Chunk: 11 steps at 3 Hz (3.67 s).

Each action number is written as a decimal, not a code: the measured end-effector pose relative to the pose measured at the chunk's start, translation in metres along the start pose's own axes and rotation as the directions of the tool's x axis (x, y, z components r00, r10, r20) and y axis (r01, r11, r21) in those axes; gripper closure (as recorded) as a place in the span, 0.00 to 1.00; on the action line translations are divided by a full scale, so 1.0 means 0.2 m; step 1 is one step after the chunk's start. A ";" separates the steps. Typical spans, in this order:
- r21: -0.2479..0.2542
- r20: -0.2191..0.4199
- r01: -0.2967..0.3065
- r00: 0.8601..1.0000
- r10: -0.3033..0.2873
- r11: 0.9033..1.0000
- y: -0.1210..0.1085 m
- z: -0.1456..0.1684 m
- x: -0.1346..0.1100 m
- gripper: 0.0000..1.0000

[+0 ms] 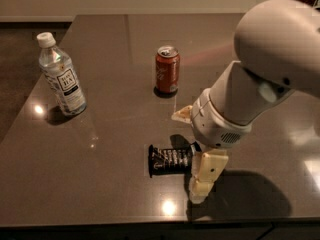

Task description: Move rxbar chocolate near coke can

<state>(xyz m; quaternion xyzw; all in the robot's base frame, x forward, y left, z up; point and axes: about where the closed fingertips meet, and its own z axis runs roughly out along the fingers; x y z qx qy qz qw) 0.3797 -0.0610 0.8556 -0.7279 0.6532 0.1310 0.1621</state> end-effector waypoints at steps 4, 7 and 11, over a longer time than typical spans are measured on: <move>-0.041 -0.048 -0.022 0.999 0.020 0.999 -0.01 0.13 -0.03 0.85; 0.120 -0.019 -0.336 0.940 0.340 0.934 -0.69 -0.17 0.22 1.00; 0.206 0.038 -0.453 0.889 0.456 0.867 -0.86 -0.22 0.36 0.27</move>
Offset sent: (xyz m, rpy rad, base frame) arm 0.0004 0.0225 -0.0366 -0.0536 0.0440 0.0075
